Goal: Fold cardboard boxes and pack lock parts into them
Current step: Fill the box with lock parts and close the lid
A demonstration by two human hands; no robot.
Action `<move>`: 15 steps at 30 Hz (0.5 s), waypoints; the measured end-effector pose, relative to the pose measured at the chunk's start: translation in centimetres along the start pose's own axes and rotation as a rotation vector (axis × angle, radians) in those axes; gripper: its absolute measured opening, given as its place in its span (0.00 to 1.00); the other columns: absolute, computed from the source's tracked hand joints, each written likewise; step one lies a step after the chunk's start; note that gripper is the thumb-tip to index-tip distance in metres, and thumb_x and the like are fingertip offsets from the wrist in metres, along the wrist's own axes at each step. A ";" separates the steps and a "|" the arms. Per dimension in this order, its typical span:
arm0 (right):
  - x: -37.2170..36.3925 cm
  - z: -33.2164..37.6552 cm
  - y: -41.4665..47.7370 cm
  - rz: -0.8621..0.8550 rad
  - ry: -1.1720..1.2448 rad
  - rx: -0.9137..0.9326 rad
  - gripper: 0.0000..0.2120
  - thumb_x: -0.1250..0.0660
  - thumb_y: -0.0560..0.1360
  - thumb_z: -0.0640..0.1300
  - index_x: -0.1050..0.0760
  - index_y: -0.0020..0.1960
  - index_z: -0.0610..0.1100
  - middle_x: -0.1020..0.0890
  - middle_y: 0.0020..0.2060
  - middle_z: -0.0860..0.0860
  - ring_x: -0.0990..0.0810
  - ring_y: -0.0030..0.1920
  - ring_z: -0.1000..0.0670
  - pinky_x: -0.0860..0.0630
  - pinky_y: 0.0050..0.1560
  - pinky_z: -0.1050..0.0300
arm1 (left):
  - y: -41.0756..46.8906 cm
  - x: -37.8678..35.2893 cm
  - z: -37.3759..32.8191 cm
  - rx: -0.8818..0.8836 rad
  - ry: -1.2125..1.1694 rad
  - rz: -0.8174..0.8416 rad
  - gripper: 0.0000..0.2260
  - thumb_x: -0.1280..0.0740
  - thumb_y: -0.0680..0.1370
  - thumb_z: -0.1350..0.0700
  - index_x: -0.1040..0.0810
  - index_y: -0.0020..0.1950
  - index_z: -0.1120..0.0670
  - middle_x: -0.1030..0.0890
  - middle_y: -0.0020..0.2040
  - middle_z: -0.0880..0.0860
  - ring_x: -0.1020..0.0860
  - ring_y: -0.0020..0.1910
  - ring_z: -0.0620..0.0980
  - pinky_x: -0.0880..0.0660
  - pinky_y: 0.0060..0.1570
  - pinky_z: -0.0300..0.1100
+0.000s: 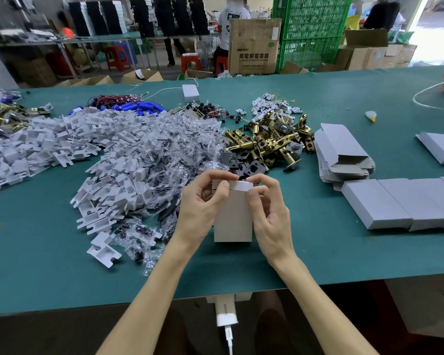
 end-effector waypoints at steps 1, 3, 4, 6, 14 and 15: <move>0.0 0.0 0.0 -0.006 -0.003 -0.002 0.09 0.40 0.82 0.58 0.29 0.61 0.60 0.19 0.44 0.56 0.18 0.42 0.52 0.23 0.34 0.61 | 0.0 0.0 0.1 0.002 -0.006 0.000 0.06 0.33 0.83 0.63 0.17 0.56 0.60 0.14 0.51 0.51 0.19 0.45 0.42 0.22 0.44 0.35; 0.0 0.0 0.0 -0.018 0.004 -0.012 0.08 0.39 0.82 0.58 0.29 0.60 0.59 0.19 0.43 0.56 0.19 0.41 0.52 0.23 0.34 0.62 | -0.2 0.0 0.2 0.008 -0.015 0.002 0.06 0.33 0.83 0.62 0.16 0.56 0.59 0.13 0.50 0.51 0.18 0.45 0.42 0.22 0.43 0.35; 0.0 0.1 0.0 -0.024 0.010 -0.017 0.08 0.39 0.82 0.57 0.28 0.59 0.58 0.19 0.43 0.56 0.19 0.41 0.52 0.22 0.34 0.61 | -0.2 0.1 0.2 0.012 -0.019 0.002 0.06 0.33 0.83 0.62 0.16 0.56 0.59 0.13 0.50 0.51 0.18 0.45 0.43 0.22 0.42 0.35; 0.0 0.3 0.1 -0.023 0.008 -0.020 0.06 0.39 0.82 0.56 0.28 0.58 0.58 0.19 0.42 0.55 0.18 0.41 0.52 0.21 0.33 0.60 | -0.4 0.1 0.3 0.019 -0.025 -0.001 0.06 0.33 0.83 0.62 0.16 0.56 0.58 0.13 0.51 0.52 0.17 0.45 0.44 0.21 0.42 0.36; 0.5 1.1 1.0 0.072 -0.065 -0.054 0.09 0.40 0.80 0.58 0.25 0.55 0.59 0.22 0.36 0.59 0.23 0.35 0.58 0.26 0.33 0.66 | -0.9 0.0 0.5 0.032 -0.067 -0.024 0.06 0.32 0.81 0.56 0.17 0.56 0.55 0.13 0.52 0.53 0.17 0.45 0.47 0.19 0.42 0.42; 0.6 1.2 1.0 0.086 -0.071 -0.057 0.09 0.40 0.81 0.58 0.25 0.56 0.59 0.22 0.36 0.59 0.23 0.35 0.58 0.27 0.33 0.66 | -1.0 0.0 0.6 0.028 -0.078 -0.023 0.05 0.32 0.82 0.57 0.18 0.56 0.55 0.14 0.53 0.54 0.17 0.45 0.48 0.19 0.42 0.42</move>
Point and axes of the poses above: each hand's wrist, its own y-axis towards the middle knuckle, its own x-axis out of the back of the hand, z = x × y, the point moved 6 cm from there along y, towards the middle knuckle
